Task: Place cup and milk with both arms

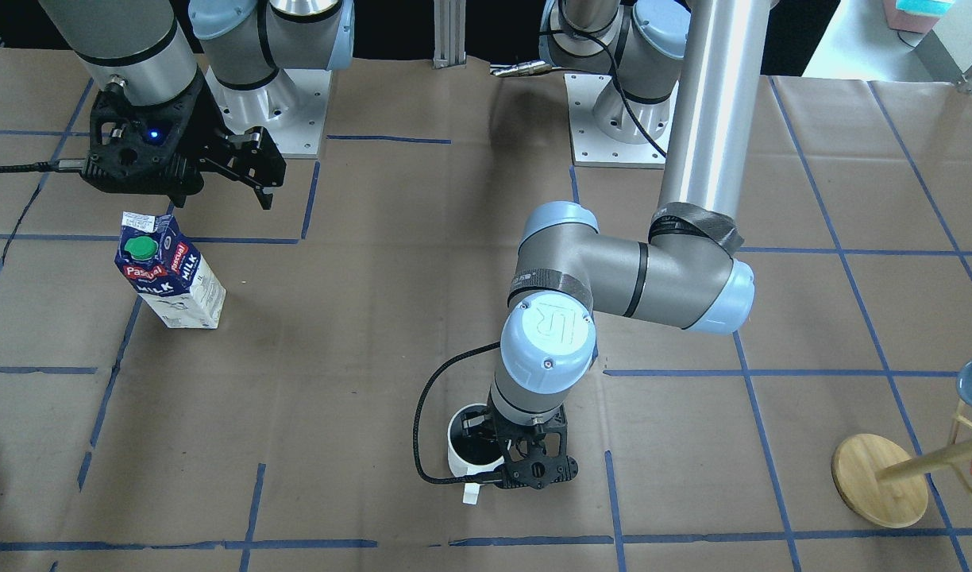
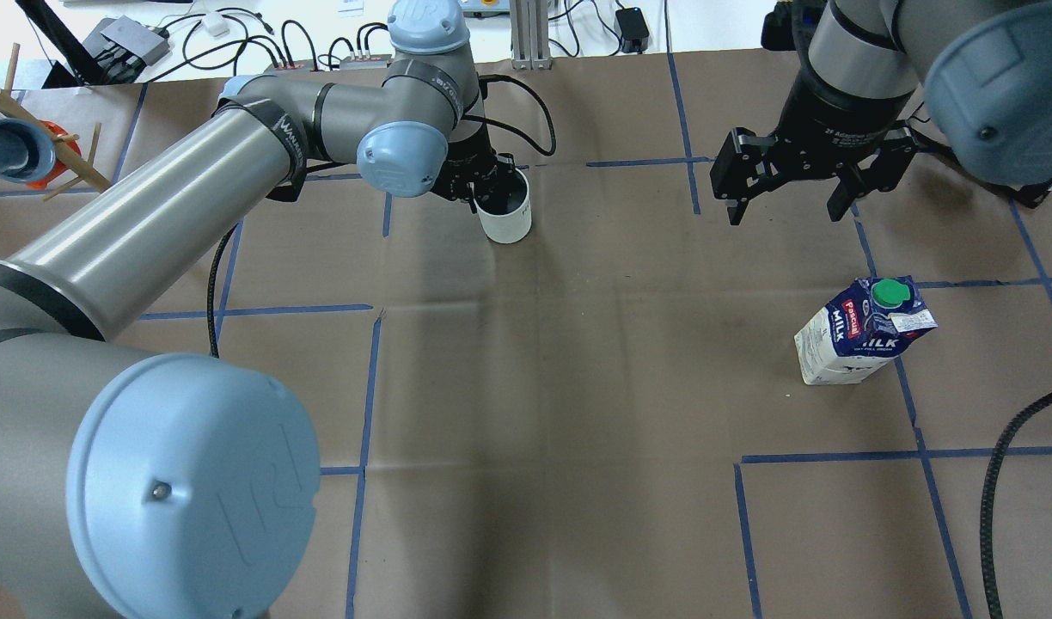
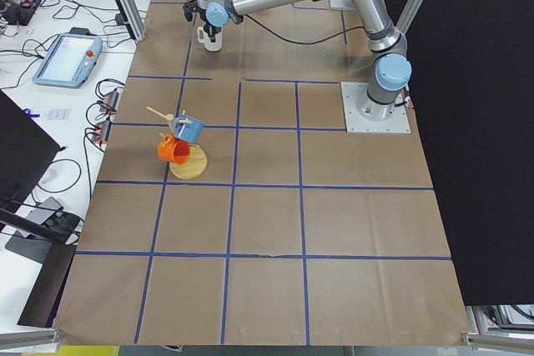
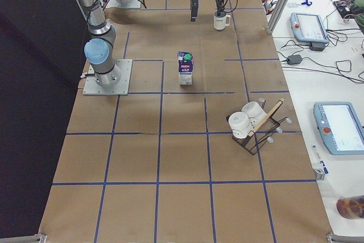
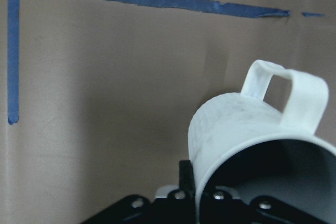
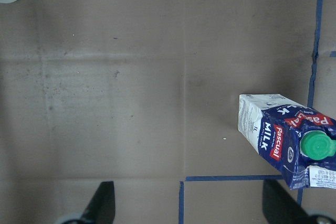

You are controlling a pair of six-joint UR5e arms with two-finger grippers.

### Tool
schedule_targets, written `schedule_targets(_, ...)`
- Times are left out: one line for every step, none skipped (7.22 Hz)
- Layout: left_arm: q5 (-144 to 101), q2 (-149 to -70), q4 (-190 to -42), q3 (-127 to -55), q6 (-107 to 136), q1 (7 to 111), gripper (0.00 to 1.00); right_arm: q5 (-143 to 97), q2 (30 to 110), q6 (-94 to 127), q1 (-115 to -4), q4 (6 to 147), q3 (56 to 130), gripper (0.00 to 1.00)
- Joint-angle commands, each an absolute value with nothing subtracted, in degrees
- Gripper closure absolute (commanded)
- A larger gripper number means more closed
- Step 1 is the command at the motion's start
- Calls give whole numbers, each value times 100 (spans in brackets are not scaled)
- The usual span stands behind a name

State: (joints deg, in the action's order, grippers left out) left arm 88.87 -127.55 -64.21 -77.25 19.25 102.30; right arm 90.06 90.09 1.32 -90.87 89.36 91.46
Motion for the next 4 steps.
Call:
schedule_targets(8886, -12779, -6425, -7726, 1925, 10230, 91, 9009, 9009, 132, -9088, 8930, 9149, 0)
schedule_targets(8894, -12779, -6434, -7726, 1925, 10230, 54, 9009, 9009, 132, -9088, 8930, 9149, 0)
schedule_targets(8895, -12779, -6434, -7734, 1925, 10230, 31, 9009, 9000, 132, -9088, 8938, 9149, 0)
schedule_targets(8895, -12771, -6434, -7734, 1925, 10230, 19, 9009, 9000, 123, -9079, 8947, 9158, 0)
